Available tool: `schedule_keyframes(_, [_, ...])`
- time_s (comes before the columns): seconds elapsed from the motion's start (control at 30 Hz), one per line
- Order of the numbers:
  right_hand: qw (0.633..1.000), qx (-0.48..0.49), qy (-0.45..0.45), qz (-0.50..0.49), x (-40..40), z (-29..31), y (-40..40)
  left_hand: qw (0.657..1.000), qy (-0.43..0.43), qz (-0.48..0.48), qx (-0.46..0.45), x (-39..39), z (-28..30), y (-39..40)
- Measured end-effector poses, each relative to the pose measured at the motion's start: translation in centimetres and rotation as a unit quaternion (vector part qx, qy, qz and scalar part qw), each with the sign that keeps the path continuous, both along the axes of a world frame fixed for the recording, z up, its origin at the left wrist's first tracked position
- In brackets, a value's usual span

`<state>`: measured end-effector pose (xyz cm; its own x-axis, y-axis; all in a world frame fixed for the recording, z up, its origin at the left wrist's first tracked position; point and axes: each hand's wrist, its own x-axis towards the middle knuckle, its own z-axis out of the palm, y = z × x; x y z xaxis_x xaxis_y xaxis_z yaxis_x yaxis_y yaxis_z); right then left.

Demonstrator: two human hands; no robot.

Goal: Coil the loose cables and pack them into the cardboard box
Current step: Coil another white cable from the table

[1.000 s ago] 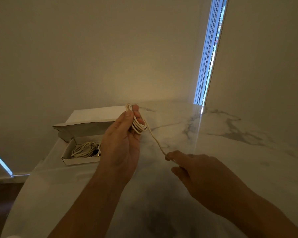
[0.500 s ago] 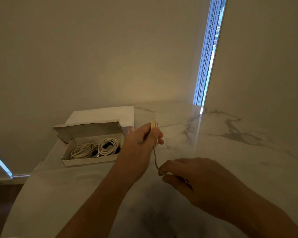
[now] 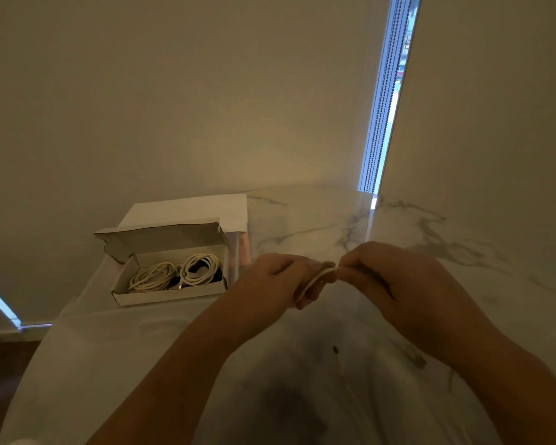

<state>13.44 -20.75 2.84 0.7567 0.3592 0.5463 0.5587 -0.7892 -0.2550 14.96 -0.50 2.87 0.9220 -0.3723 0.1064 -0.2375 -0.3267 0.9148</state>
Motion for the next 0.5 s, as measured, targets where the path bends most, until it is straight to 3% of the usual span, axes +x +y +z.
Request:
schedule_keyframes(0.2, [0.999, -0.015, -0.047, -0.012, 0.9, -0.1, -0.9, 0.994, -0.077, -0.047, 0.065, -0.1, -0.1, 0.0])
schedule_keyframes(0.37, [0.997, -0.045, -0.043, -0.043, 1.5, -0.6, -1.0, 0.993, -0.112, 0.016, 0.031, 0.2, -0.4, 0.3])
schedule_keyframes(0.5, [0.997, -0.043, -0.013, -0.055, 1.8, -1.0, -1.0, 0.994, -0.088, 0.063, -0.032, 0.4, -0.2, 0.6])
